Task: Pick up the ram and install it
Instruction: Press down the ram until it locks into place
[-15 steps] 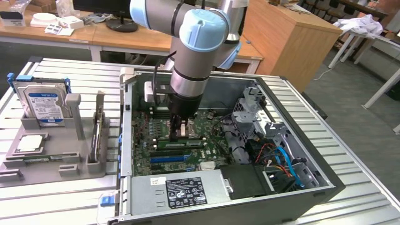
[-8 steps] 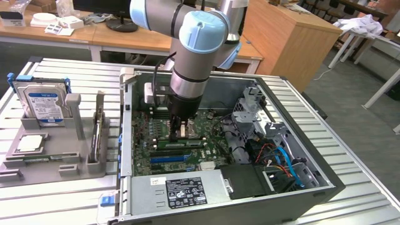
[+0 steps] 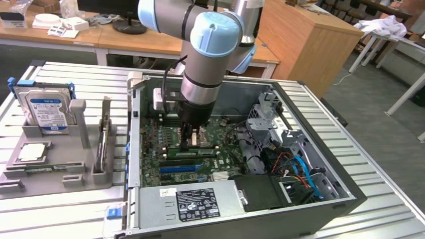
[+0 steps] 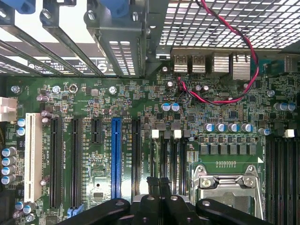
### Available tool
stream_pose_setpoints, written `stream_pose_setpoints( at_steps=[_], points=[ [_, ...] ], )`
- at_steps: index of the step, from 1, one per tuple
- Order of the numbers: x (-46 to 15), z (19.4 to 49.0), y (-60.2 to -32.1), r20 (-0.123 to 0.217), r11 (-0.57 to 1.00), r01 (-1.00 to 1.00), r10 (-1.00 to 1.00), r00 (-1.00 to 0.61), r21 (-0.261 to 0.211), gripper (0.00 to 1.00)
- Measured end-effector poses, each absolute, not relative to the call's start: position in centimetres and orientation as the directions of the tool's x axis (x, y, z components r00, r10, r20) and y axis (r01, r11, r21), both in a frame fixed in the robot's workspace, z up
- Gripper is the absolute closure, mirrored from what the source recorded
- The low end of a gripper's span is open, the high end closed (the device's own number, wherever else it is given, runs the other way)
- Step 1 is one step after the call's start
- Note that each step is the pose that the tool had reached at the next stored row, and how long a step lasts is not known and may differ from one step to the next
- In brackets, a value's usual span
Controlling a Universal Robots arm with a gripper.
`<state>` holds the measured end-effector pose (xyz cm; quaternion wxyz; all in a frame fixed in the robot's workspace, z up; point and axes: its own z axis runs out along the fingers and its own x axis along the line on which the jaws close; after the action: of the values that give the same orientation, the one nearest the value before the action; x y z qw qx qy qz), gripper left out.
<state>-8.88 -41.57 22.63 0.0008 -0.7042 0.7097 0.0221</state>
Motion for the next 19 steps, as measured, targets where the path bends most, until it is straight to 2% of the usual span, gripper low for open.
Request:
stream_pose_setpoints(
  at_steps=[19],
  points=[
    [-8.88, 22.45, -41.56, -0.032, 0.007, -1.000, -0.999, -0.008, 0.030, 0.89]
  ],
)
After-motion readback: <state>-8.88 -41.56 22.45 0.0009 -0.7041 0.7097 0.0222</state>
